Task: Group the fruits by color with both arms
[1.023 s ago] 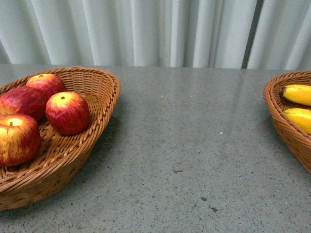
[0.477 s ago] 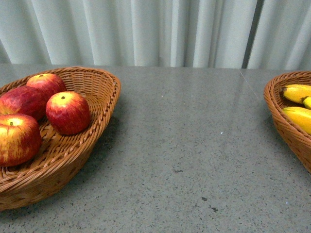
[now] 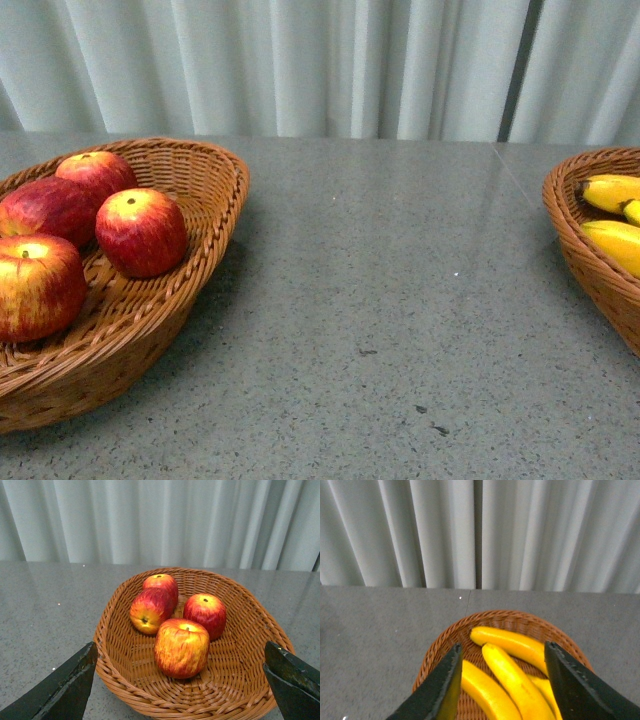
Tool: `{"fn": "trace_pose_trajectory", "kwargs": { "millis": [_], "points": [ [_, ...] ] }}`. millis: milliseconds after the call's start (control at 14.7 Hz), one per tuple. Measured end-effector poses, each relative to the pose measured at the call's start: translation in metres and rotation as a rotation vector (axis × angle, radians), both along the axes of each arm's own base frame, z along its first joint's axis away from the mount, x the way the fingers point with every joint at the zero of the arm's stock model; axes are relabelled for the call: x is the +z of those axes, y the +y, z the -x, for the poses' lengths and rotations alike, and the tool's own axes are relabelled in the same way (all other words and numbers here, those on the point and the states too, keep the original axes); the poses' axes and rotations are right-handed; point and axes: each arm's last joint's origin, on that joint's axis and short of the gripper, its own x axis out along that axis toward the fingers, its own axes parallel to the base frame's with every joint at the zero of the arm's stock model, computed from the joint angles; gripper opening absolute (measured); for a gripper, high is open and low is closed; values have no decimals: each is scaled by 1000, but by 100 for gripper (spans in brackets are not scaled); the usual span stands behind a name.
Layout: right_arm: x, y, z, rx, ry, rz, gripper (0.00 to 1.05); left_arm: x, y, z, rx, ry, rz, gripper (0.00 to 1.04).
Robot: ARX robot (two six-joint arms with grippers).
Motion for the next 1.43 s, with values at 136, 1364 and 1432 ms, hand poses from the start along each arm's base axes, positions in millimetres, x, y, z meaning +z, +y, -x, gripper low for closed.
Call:
{"fn": "trace_pose_trajectory", "kwargs": {
  "millis": [136, 1364, 1432],
  "points": [
    [-17, 2, 28, -6, -33, -5, 31, 0, 0, 0, -1, 0, 0, 98],
    [-101, 2, 73, -9, -22, -10, 2, 0, 0, 0, 0, 1, 0, 98],
    [-98, 2, 75, -9, -60, -10, 2, 0, 0, 0, -1, 0, 0, 98]
  ]
}}
